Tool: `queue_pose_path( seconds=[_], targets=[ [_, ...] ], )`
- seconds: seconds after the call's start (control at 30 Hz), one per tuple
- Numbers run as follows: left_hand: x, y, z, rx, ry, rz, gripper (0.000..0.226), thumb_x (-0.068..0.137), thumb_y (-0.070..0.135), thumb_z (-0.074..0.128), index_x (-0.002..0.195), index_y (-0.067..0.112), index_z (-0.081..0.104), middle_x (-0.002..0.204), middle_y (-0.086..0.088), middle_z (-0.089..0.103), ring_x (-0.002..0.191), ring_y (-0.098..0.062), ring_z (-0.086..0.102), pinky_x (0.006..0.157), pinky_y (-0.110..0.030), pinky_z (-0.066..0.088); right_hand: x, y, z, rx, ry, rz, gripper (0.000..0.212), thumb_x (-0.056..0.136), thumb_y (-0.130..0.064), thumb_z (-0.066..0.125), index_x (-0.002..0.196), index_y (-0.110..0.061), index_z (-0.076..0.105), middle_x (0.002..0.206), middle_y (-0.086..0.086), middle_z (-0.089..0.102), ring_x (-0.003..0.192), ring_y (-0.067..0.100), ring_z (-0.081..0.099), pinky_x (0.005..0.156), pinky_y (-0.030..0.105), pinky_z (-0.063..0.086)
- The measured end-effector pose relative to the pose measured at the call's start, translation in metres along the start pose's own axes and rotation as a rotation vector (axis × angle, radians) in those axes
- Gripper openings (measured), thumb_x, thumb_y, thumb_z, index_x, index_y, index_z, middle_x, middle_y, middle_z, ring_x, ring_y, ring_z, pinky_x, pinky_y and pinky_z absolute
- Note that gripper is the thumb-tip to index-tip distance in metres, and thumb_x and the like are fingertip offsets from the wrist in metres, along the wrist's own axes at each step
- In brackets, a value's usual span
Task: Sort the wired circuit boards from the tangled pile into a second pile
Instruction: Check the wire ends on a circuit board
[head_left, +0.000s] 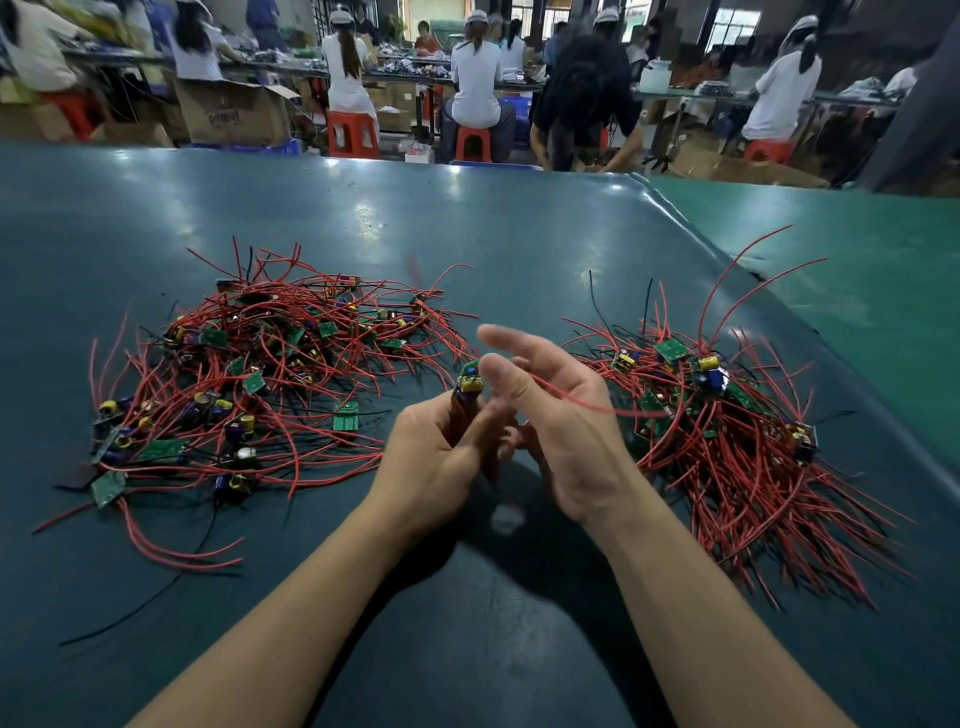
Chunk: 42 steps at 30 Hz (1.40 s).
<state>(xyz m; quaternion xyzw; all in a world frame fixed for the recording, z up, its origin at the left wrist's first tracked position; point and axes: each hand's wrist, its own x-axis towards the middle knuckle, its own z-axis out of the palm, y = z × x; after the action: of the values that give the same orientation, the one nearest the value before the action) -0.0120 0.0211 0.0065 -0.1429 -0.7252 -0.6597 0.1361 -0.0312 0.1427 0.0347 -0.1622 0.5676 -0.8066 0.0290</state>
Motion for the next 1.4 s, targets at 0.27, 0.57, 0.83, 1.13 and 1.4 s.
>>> queue_pose_path(
  seconds=[0.27, 0.57, 0.83, 1.13, 1.4],
  targets=[
    [0.005, 0.005, -0.004, -0.145, -0.011, -0.157, 0.040, 0.086, 0.047, 0.066, 0.072, 0.010, 0.073, 0.040, 0.004, 0.041, 0.036, -0.011, 0.031, 0.041, -0.021, 0.022, 0.002, -0.007, -0.005, -0.043, 0.116, 0.031, 0.008, 0.089, -0.007, 0.067, 0.084, -0.011, 0.071, 0.071, 0.003, 0.066, 0.054, 0.013, 0.058, 0.038, 0.021, 0.040],
    [0.012, -0.004, -0.008, -0.505, 0.005, -0.357, 0.030, 0.089, -0.003, 0.055, 0.114, 0.011, 0.061, 0.073, -0.003, 0.068, 0.050, -0.014, 0.047, 0.047, -0.023, 0.036, 0.005, -0.010, -0.006, 0.160, 0.220, 0.217, 0.011, 0.094, -0.007, 0.059, 0.084, -0.012, 0.056, 0.056, 0.002, 0.064, 0.046, 0.014, 0.062, 0.038, 0.018, 0.042],
    [0.016, 0.001, -0.011, -0.538, 0.182, -0.379, 0.016, 0.082, 0.025, 0.065, 0.077, 0.012, 0.072, 0.069, -0.004, 0.065, 0.052, -0.013, 0.051, 0.050, -0.021, 0.043, 0.005, 0.001, -0.006, 0.094, 0.112, 0.201, 0.010, 0.082, -0.003, 0.069, 0.088, -0.011, 0.071, 0.074, 0.005, 0.072, 0.059, 0.011, 0.066, 0.047, 0.017, 0.048],
    [0.020, 0.005, -0.024, -0.879, 0.231, -0.525, 0.009, 0.084, 0.018, 0.056, 0.075, 0.018, 0.053, 0.064, 0.001, 0.060, 0.048, -0.008, 0.053, 0.049, -0.018, 0.049, 0.005, 0.004, -0.008, -0.276, 0.109, 0.110, 0.017, 0.091, -0.007, 0.065, 0.093, -0.020, 0.075, 0.076, -0.004, 0.068, 0.057, 0.007, 0.057, 0.047, 0.016, 0.042],
    [0.014, 0.002, -0.012, -0.633, -0.088, -0.594, 0.022, 0.073, 0.029, 0.063, 0.086, 0.012, 0.058, 0.062, -0.002, 0.057, 0.037, -0.004, 0.037, 0.039, -0.014, 0.031, 0.003, 0.008, -0.004, -0.198, 0.048, 0.167, 0.032, 0.072, -0.040, 0.072, 0.090, -0.013, 0.075, 0.063, 0.001, 0.061, 0.046, 0.008, 0.041, 0.040, 0.016, 0.029]
  ],
)
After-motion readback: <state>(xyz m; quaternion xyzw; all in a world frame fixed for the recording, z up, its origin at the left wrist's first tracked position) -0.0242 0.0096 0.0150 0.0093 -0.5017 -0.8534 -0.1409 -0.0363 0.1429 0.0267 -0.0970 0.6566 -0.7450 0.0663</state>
